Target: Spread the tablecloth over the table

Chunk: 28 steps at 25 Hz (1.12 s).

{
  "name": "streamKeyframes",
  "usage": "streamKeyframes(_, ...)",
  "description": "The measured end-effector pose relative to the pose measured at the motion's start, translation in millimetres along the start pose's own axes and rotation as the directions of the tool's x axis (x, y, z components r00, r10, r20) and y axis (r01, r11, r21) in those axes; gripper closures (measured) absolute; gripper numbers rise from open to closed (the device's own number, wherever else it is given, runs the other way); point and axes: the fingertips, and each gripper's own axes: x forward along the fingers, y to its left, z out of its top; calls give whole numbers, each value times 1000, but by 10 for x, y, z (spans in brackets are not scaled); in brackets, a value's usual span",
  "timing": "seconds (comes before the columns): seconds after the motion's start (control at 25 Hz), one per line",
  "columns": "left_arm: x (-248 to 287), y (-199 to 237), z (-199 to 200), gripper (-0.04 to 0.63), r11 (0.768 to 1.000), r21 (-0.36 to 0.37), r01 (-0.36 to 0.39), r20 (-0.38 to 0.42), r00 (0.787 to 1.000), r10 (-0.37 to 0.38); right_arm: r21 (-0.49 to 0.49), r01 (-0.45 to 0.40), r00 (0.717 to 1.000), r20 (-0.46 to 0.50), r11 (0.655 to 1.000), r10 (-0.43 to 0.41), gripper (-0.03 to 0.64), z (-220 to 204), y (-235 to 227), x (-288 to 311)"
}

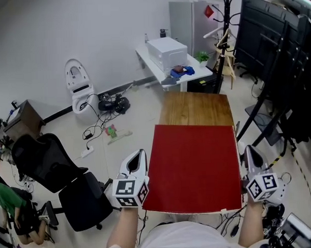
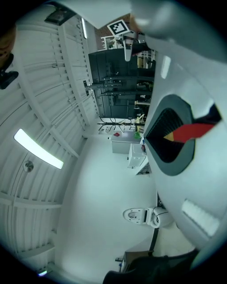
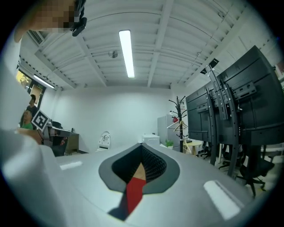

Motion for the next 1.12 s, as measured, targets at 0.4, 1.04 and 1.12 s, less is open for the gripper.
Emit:
streamKeyframes(0.4,9,-213,0,589,1000,-10,-1,-2,1000,1,-19,-29,999,-36,999,28,612,-48,-73,-49)
streamKeyframes(1.04,163,-338,15,589,1000,2,-4,3,1000,4,-27,-51,998,-39,998,49,612,-97,-198,69)
streamKeyframes(1.12,176,-364,7,589,1000,-2,-1,1,1000,1,-32,-52,998,-43,998,51,612,-108,-208,73)
